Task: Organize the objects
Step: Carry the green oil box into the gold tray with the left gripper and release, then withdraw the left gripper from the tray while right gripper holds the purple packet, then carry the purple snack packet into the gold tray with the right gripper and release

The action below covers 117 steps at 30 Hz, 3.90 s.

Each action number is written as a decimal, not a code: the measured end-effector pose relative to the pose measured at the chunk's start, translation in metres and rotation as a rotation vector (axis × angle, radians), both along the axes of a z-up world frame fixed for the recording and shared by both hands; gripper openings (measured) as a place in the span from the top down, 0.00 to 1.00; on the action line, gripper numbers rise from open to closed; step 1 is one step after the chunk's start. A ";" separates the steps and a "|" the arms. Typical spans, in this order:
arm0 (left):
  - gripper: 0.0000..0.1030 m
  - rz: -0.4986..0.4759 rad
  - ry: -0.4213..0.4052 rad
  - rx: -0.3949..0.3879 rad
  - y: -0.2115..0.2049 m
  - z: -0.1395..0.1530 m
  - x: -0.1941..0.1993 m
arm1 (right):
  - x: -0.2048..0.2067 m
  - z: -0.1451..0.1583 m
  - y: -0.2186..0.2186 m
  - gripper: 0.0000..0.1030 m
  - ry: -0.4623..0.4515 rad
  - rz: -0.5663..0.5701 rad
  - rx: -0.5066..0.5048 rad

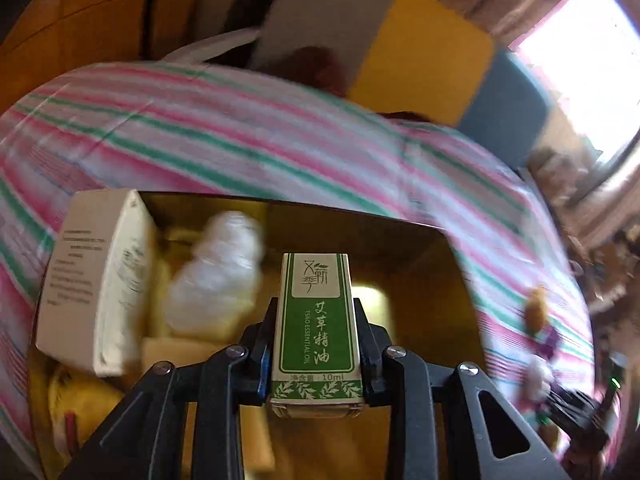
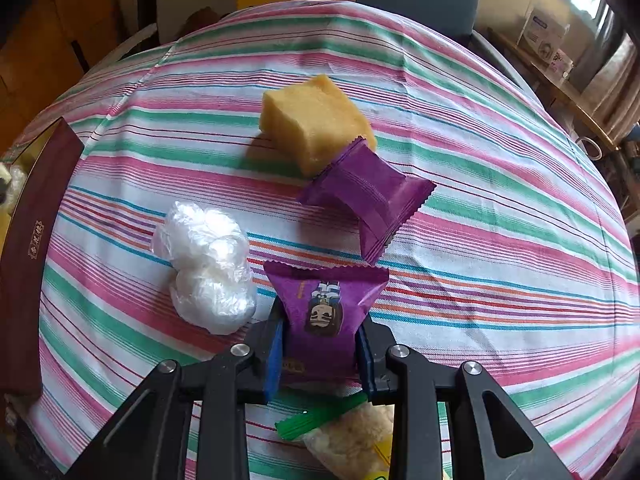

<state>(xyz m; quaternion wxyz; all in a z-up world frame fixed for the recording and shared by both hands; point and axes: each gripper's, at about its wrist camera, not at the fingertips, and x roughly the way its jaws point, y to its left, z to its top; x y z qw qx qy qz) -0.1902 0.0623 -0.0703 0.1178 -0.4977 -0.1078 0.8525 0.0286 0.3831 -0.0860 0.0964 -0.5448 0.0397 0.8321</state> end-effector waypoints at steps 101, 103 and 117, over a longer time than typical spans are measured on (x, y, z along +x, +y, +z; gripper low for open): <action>0.49 0.070 0.206 -0.243 -0.109 0.027 0.146 | -0.107 0.025 -0.323 0.67 0.062 0.368 -0.137; 0.49 0.061 0.196 -0.241 -0.107 0.024 0.146 | -0.110 0.020 -0.330 0.59 0.060 0.391 -0.203; 0.49 0.016 0.218 -0.259 -0.088 0.029 0.156 | -0.061 0.060 -0.299 0.10 0.228 0.408 -0.202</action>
